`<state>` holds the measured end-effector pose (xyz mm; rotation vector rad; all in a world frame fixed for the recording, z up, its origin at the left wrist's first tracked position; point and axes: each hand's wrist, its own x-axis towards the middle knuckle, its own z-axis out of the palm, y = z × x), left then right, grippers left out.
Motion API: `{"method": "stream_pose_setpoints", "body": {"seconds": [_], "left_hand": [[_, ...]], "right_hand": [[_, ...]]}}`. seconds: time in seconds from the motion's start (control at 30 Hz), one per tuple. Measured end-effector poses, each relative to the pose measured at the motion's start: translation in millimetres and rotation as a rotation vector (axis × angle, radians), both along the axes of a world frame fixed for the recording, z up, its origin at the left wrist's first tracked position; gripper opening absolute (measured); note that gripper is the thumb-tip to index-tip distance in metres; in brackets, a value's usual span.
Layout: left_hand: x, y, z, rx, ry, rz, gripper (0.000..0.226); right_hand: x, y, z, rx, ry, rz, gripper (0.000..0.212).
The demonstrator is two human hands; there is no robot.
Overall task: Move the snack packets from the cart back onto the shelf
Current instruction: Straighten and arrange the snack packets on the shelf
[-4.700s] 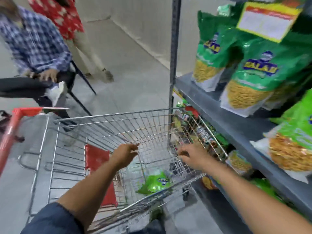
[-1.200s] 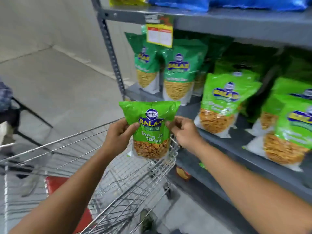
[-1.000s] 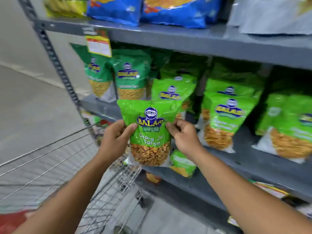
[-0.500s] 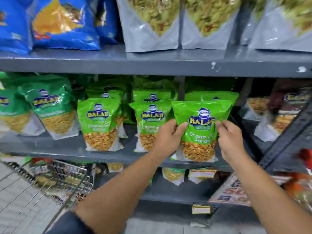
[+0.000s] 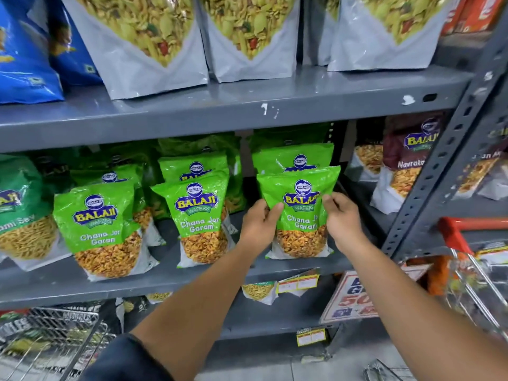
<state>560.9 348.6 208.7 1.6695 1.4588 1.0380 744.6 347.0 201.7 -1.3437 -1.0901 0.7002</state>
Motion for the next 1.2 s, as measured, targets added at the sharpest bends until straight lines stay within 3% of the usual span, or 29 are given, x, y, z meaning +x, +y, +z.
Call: {"method": "stream_pose_setpoints", "body": {"seconds": [0.17, 0.27, 0.37, 0.5, 0.77, 0.87, 1.0, 1.1, 1.2], "left_hand": [[-10, -7, -20, -0.171, -0.21, -0.133, 0.066], [-21, -14, -47, -0.247, -0.095, -0.288, 0.087], [-21, -22, -58, -0.235, 0.042, -0.297, 0.071], [-17, -23, -57, -0.155, 0.186, -0.234, 0.06], [-14, -20, -56, -0.14, 0.248, -0.196, 0.054], [-13, -21, -57, -0.153, 0.247, -0.18, 0.059], [-12, -22, -58, -0.135, 0.266, -0.17, 0.054], [-12, -23, -57, -0.134, 0.28, -0.172, 0.05], [-11, -23, -56, -0.143, 0.307, -0.175, 0.049]], "right_hand": [[12, -1, 11, 0.027, 0.106, 0.04, 0.017], [24, -1, 33, 0.024, 0.203, 0.062, 0.021], [34, 1, 53, -0.007, 0.205, 0.128, 0.015], [35, 5, 62, 0.022, 0.021, 0.207, 0.01], [34, 15, 57, 0.17, 0.045, 0.058, 0.01], [30, 11, 70, 0.188, -0.236, 0.057, 0.01], [10, 3, 111, 0.408, -0.891, 0.177, 0.027], [-14, 8, 127, 0.155, -1.315, 0.332, 0.039], [-32, 15, 124, 0.024, -1.396, 0.373, 0.031]]}}
